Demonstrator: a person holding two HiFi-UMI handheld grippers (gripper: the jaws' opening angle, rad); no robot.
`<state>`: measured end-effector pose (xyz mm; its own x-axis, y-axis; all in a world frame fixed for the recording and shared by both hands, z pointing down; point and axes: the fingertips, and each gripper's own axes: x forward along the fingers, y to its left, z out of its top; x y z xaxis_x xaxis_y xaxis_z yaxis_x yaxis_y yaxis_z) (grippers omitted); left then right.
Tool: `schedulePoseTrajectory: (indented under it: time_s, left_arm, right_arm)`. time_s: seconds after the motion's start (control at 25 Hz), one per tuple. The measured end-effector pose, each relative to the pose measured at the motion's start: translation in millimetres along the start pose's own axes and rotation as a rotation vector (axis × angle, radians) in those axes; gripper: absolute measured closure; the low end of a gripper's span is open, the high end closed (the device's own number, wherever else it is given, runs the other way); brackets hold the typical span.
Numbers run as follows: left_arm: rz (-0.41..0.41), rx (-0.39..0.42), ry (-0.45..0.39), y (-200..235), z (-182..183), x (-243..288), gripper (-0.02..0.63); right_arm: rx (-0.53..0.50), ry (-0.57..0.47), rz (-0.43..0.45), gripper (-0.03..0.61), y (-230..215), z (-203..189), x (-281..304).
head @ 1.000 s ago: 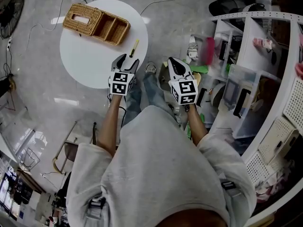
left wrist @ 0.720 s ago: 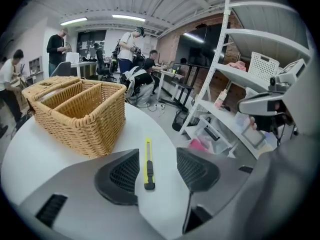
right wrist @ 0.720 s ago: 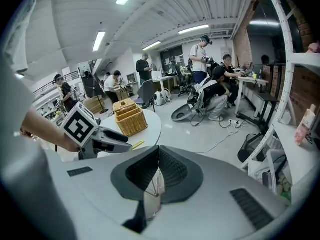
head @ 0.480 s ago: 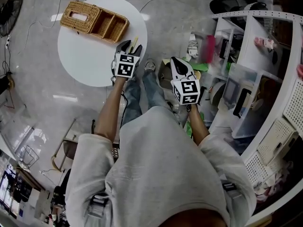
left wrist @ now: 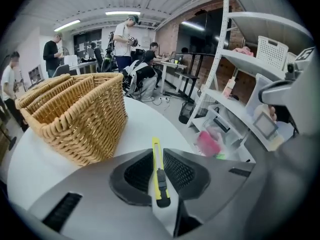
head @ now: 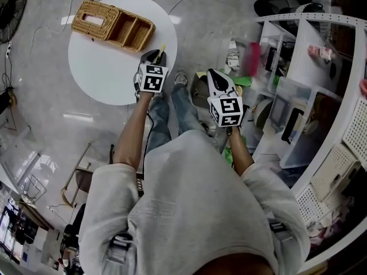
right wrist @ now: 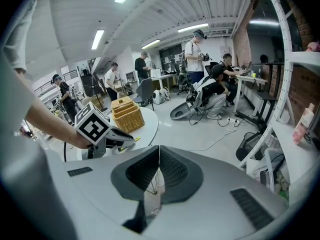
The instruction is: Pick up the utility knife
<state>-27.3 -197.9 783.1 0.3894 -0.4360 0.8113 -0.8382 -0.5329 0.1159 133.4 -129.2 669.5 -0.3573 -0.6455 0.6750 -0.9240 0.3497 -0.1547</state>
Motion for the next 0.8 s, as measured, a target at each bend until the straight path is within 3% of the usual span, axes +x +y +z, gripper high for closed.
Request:
schedulePoseTrajectory:
  time_s: [0.44, 0.8]
  left_arm:
    - [0.001, 0.025, -0.001, 1, 2, -3, 0.554]
    - [-0.007, 0.005, -0.187, -1, 31, -61, 0.554]
  right_arm:
    - [-0.003, 0.006, 0.007, 0.546, 3, -4, 0]
    - [-0.014, 0.0, 0.022, 0.546, 12, 3, 5]
